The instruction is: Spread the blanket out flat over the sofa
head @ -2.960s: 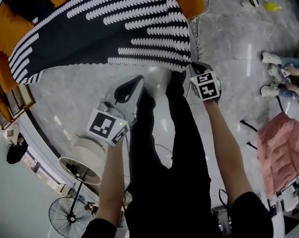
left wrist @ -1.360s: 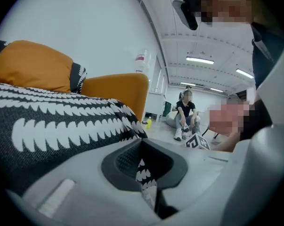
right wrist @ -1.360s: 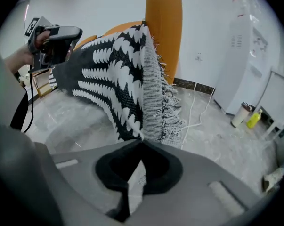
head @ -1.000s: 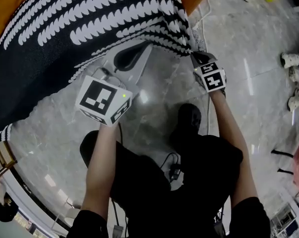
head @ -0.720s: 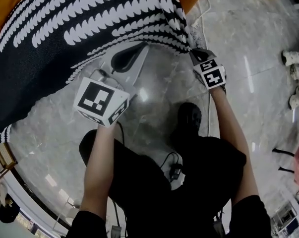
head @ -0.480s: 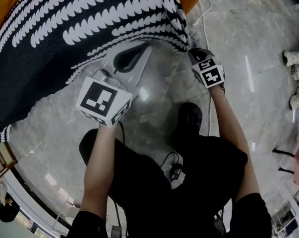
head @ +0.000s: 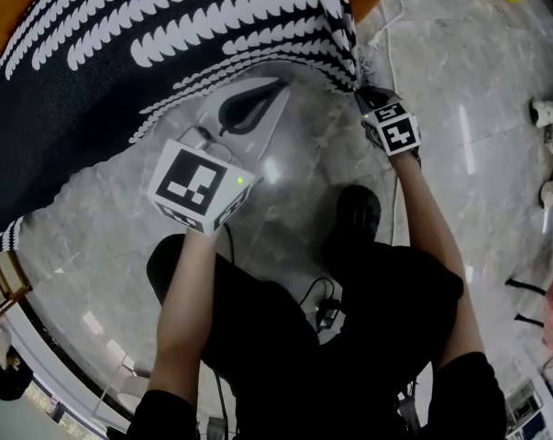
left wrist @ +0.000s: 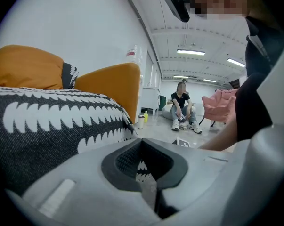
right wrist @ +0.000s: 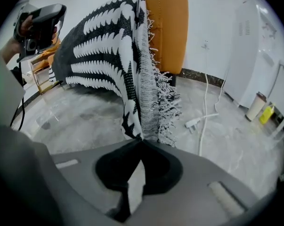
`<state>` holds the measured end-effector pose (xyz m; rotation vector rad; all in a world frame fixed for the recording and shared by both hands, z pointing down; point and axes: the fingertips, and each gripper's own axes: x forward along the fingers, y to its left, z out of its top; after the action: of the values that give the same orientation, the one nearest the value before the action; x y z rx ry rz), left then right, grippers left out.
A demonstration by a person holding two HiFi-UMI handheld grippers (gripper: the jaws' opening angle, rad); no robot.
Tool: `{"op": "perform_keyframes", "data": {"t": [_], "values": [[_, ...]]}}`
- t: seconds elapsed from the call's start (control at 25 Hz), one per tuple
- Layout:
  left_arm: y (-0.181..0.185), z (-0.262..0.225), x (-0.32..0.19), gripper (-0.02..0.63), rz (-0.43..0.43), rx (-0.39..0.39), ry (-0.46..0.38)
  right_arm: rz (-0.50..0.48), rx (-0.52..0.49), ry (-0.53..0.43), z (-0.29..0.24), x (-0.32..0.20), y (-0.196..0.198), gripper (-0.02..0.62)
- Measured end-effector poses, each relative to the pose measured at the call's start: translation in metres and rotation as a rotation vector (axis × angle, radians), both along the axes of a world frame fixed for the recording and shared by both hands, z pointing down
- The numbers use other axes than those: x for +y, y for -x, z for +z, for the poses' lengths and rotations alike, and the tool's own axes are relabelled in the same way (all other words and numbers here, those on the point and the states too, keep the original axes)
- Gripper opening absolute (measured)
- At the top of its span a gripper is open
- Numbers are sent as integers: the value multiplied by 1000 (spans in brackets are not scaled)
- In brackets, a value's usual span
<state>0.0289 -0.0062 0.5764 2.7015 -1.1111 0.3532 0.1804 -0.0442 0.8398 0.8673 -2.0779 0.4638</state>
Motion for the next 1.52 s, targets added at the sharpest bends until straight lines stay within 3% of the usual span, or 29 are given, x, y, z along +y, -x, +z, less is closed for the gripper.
{"op": "perform_keyframes", "data": {"t": [0.44, 0.72, 0.84, 0.92, 1.08, 1.32, 1.52], "values": [[23, -9, 25, 11, -11, 1, 0, 74, 28, -26, -15, 11, 8, 9], [22, -19, 31, 11, -43, 47, 1, 47, 99, -167, -39, 8, 14, 18], [16, -23, 25, 11, -29, 23, 17, 54, 94, -188, -51, 2, 12, 41], [14, -33, 24, 11, -15, 2, 13, 71, 73, -168, -61, 0, 8, 89], [20, -50, 32, 11, -73, 47, 62, 76, 54, -73, -85, 12, 4, 89], [23, -110, 42, 11, -114, 72, 89, -35, 87, 11, -141, 40, 10, 89], [27, -156, 41, 11, -164, 99, 184, -30, 92, 85, -184, 55, 7, 126]]}}
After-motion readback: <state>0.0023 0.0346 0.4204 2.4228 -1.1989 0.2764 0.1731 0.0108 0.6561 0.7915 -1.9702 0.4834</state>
